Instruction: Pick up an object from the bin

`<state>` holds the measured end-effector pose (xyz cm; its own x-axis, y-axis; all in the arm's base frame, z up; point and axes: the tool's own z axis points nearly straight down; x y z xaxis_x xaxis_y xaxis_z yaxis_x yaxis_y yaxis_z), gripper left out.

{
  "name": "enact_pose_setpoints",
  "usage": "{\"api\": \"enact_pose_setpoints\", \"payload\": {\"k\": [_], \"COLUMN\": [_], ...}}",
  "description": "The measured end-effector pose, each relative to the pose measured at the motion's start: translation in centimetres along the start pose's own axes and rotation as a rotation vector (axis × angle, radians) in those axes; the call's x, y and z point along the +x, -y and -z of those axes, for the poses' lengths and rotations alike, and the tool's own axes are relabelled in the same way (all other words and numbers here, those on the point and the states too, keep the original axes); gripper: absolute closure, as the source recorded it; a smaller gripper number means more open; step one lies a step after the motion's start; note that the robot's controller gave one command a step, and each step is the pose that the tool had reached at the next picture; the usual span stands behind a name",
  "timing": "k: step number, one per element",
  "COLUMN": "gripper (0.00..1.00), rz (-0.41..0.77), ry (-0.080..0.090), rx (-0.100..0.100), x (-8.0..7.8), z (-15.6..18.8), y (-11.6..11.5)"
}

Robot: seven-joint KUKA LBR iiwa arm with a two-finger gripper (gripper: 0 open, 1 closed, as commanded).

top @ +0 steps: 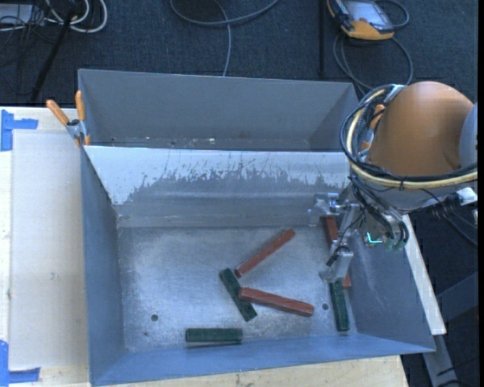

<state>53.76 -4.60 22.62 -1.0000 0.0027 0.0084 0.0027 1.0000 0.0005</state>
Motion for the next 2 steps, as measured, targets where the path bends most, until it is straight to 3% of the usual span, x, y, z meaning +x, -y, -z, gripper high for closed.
{"api": "enact_pose_setpoints", "payload": {"k": [1, 2], "gripper": [0.00, 0.00], "rz": [0.007, 0.021], "ry": [-0.003, 0.004], "rx": [-0.001, 0.001], "x": [5.2, 3.7], "z": [-12.3, -16.0], "y": [-1.5, -0.7]}}
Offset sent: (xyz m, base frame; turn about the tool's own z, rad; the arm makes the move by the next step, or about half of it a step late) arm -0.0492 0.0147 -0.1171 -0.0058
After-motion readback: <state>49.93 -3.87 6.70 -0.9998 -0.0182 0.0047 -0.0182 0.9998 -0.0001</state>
